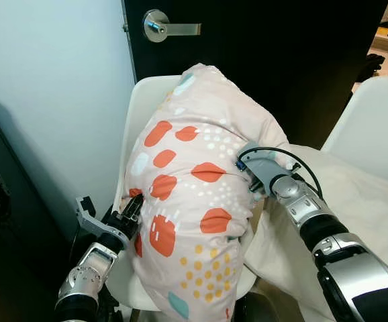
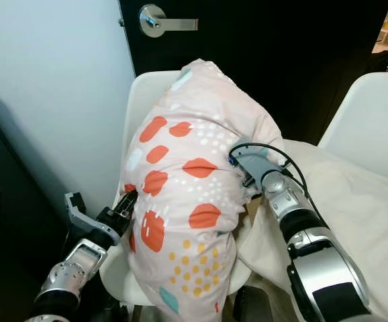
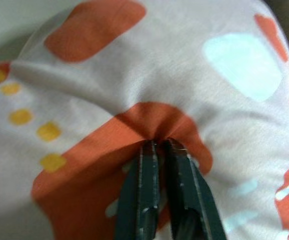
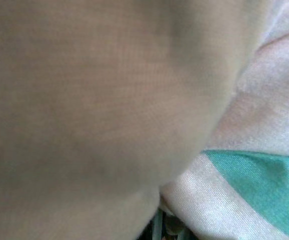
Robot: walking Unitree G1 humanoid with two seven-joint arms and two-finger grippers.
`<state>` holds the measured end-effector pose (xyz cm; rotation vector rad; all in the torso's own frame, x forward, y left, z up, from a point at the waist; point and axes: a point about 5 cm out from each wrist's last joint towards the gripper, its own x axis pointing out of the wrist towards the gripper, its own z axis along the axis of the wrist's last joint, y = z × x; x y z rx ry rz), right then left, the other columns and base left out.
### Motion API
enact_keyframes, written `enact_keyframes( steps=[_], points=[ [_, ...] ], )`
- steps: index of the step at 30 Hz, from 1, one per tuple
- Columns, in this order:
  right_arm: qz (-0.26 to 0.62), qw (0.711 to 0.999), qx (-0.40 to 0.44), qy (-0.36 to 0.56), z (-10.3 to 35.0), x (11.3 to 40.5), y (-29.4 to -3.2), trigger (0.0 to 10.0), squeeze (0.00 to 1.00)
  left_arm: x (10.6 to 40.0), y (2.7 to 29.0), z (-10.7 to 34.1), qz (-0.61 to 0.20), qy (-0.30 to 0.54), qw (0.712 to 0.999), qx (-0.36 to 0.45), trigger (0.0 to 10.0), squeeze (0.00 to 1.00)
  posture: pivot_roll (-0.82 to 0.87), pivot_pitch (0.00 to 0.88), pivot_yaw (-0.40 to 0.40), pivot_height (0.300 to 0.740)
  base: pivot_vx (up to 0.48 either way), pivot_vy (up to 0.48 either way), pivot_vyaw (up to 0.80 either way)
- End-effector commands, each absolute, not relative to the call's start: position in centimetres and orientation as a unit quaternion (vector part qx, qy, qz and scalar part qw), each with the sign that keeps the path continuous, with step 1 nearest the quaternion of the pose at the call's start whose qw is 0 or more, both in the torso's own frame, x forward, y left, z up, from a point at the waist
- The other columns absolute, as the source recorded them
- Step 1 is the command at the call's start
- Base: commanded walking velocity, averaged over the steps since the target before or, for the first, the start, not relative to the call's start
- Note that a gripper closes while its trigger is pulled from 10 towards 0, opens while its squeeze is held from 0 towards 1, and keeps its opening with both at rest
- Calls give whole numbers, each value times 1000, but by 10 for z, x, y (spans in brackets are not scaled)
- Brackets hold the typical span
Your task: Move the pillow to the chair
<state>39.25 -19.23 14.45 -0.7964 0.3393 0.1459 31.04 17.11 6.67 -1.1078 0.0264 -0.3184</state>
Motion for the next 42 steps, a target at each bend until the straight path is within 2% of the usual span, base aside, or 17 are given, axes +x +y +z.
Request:
enact_keyframes(
  steps=[1, 4, 9, 14, 22, 25, 28, 30, 31, 32, 33, 35, 38, 39, 40, 41, 42],
  points=[
    [87, 910, -375, 156, 145, 393, -181, 10000, 0, 318, 169, 82, -161, -16, 837, -523, 0, 0, 77, 0, -4, 300, 0, 0, 0],
    [87, 910, -373, 157, 145, 393, -181, 10000, 0, 321, 169, 93, -168, -36, 836, -521, 0, 0, 77, 0, -4, 300, 0, 0, 0],
    [92, 912, -368, 155, 143, 392, -180, 10000, 0, 327, 165, 157, -219, -132, 845, -470, 0, 0, 82, 0, 1, 300, 0, 0, 0],
    [92, 913, -366, 154, 143, 392, -178, 10000, 0, 327, 166, 186, -235, -172, 839, -460, 0, 0, 90, 0, 4, 300, 0, 0, 0],
    [93, 914, -364, 154, 142, 392, -176, 10000, 0, 317, 165, 239, -269, -241, 822, -440, 0, 0, 100, 0, 2, 300, 0, 0, 0],
    [99, 913, -364, 158, 140, 392, -175, 10000, 0, 310, 162, 255, -282, -256, 831, -406, 0, 0, 105, 0, 4, 300, 0, 0, 0],
    [99, 913, -363, 159, 140, 392, -175, 10000, 0, 309, 161, 255, -283, -255, 833, -401, 0, 0, 105, 0, 4, 300, 0, 0, 0],
    [114, 906, -368, 176, 134, 390, -173, 10000, 0, 312, 157, 234, -265, -204, 872, -358, 0, 0, 110, 0, 9, 300, 0, 0, 0],
    [114, 906, -368, 176, 134, 390, -173, 10000, 0, 312, 157, 234, -265, -204, 872, -358, 0, 0, 110, 0, 9, 300, 0, 0, 0],
    [127, 900, -370, 194, 128, 387, -172, 10000, 0, 315, 155, 214, -246, -161, 893, -340, 0, 0, 111, 0, 10, 300, 0, 0, 0],
    [127, 900, -370, 194, 128, 387, -172, 10000, 0, 315, 155, 214, -246, -161, 893, -340, 0, 0, 111, 0, 10, 300, 0, 0, 0],
    [157, 875, -393, 236, 115, 380, -173, 10000, 0, 314, 154, 166, -202, -64, 930, -299, 0, 0, 112, 0, 12, 300, 0, 0, 0],
    [172, 848, -426, 265, 110, 376, -181, 10000, 0, 308, 156, 135, -161, -2, 951, -264, 0, 0, 113, 0, 10, 300, 0, 0, 0],
    [172, 848, -426, 265, 110, 376, -181, 10000, 0, 308, 156, 135, -161, -2, 951, -264, 0, 0, 113, 0, 10, 300, 0, 0, 0],
    [171, 841, -436, 271, 111, 376, -186, 10000, 0, 306, 156, 128, -152, 13, 954, -256, 667, 0, 113, 0, 10, 300, 0, 0, 0],
    [171, 841, -436, 271, 111, 376, -186, 10000, 0, 306, 156, 128, -152, 13, 954, -256, 667, 0, 113, 0, 10, 300, 0, 0, 0],
    [168, 834, -446, 277, 114, 376, -191, 10000, 0, 305, 157, 122, -145, 25, 956, -253, 3098, 0, 109, 0, 10, 300, 0, 0, 0]
  ],
)
